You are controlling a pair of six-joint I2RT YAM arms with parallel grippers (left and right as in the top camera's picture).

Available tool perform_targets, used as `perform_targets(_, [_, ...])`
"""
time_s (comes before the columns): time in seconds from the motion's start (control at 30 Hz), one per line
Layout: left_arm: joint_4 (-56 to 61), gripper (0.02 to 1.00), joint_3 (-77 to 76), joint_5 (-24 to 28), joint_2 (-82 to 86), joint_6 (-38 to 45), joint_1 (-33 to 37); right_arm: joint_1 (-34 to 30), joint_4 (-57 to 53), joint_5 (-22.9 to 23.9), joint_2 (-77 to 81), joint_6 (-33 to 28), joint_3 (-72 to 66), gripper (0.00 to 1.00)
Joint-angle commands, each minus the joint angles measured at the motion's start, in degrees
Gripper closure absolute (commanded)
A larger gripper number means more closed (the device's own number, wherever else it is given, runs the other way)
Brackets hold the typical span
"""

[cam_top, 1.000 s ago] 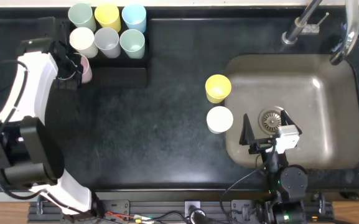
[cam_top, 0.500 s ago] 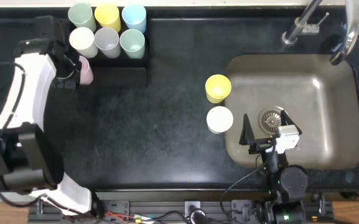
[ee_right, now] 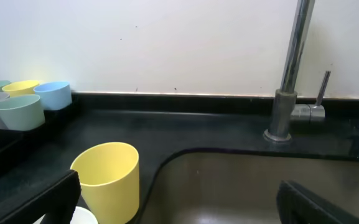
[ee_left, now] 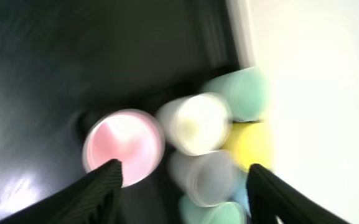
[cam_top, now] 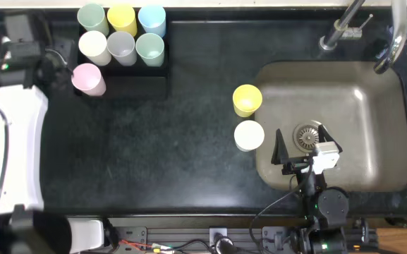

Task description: Store Cups

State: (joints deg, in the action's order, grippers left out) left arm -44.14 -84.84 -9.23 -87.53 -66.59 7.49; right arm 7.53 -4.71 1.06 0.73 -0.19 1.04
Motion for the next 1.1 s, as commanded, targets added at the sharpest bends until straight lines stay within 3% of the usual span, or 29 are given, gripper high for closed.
perform_targets(0.03, [6.3, 0.323, -0.2, -2.9, 5.9, 17.9, -1.5, 0.0, 0.3, 0.5, -0.5, 0.2, -0.8, 0.003])
perform_targets(0.17, [16.6, 0.321, 2.6, -1.8, 9.7, 28.4, -3.9, 0.0, 0.3, 0.5, -0.5, 0.2, -0.8, 0.003])
perform_targets(0.3, [27.8, 0.275, 7.8, 6.4, 12.1, 35.6, -7.7, 0.0, 0.3, 0.5, -0.5, 0.2, -0.8, 0.003])
perform_targets(0.57, [30.2, 0.259, 8.8, 13.1, 5.4, 36.6, -24.8, 0.0, 0.3, 0.5, -0.5, 0.2, -0.8, 0.003])
perform_targets(0.83, [28.2, 0.22, 8.0, 14.4, -3.1, 35.1, -40.0, 0.0, 0.3, 0.5, -0.5, 0.2, -0.8, 0.003])
perform_targets(1.1, [9.5, 0.218, -2.9, 11.9, -12.9, 33.1, -46.1, 0.0, 0.3, 0.5, -0.5, 0.2, -0.8, 0.003])
